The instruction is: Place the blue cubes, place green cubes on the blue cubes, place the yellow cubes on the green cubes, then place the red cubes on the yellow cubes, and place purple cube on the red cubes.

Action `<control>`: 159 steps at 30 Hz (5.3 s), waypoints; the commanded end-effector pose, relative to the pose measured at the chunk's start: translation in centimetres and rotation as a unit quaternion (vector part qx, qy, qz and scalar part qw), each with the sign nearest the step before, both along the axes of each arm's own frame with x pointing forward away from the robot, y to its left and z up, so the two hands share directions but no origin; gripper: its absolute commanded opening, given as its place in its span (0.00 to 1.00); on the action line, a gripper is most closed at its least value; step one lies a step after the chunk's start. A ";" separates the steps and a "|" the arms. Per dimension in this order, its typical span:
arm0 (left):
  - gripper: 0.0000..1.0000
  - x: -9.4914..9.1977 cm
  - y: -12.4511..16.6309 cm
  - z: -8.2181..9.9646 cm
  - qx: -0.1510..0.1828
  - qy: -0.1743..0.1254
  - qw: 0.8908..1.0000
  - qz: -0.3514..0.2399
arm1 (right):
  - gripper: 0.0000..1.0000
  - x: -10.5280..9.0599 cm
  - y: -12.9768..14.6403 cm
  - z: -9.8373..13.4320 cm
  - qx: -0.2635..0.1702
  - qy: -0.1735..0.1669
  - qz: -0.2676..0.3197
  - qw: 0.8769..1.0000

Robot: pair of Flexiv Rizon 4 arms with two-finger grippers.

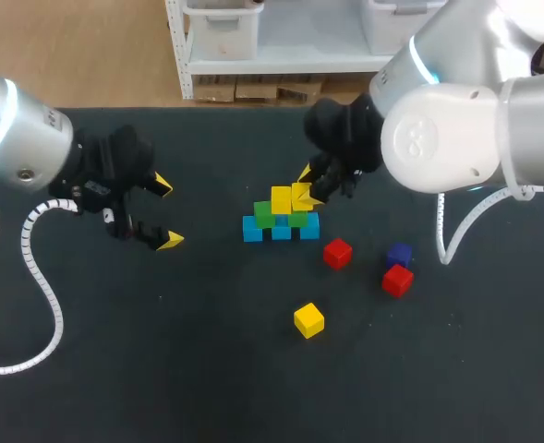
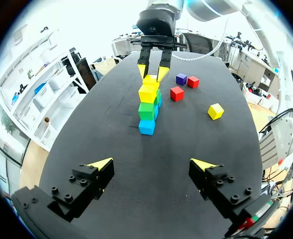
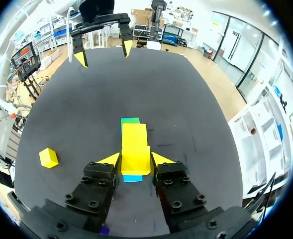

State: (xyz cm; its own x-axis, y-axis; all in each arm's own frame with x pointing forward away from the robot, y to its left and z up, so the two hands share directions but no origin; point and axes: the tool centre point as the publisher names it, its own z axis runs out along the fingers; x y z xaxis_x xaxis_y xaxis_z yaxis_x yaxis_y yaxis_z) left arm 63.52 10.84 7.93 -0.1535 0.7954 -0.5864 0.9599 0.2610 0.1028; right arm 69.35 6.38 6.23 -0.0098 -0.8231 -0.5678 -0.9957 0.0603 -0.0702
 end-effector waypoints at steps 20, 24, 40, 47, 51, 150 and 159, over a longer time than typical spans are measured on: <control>1.00 -0.1 0.3 -0.1 -0.005 -0.002 1.000 -0.003 | 0.32 0.2 0.0 -0.2 0.003 0.005 0.002 1.000; 1.00 -0.1 0.3 -0.1 -0.005 -0.002 1.000 -0.003 | 0.44 0.2 0.0 -0.3 0.004 0.006 0.003 1.000; 1.00 -0.1 0.3 -0.1 -0.005 -0.002 1.000 -0.003 | 1.00 0.5 -1.9 1.7 0.017 -0.007 -0.017 1.000; 1.00 -0.1 0.3 -0.1 -0.005 -0.002 1.000 -0.003 | 0.00 0.1 -3.7 1.4 0.012 -0.009 -0.025 1.000; 1.00 -0.1 0.3 -0.1 -0.005 -0.002 1.000 -0.003 | 0.00 -0.3 -4.1 0.4 0.003 0.000 -0.019 1.000; 1.00 -0.1 0.3 -0.1 -0.005 -0.002 1.000 -0.003 | 0.00 -1.8 -3.2 -1.1 -0.001 0.017 0.004 1.000; 1.00 -0.1 0.3 -0.1 -0.005 -0.002 1.000 -0.003 | 1.00 -2.9 -5.4 -1.1 0.009 0.026 0.039 0.999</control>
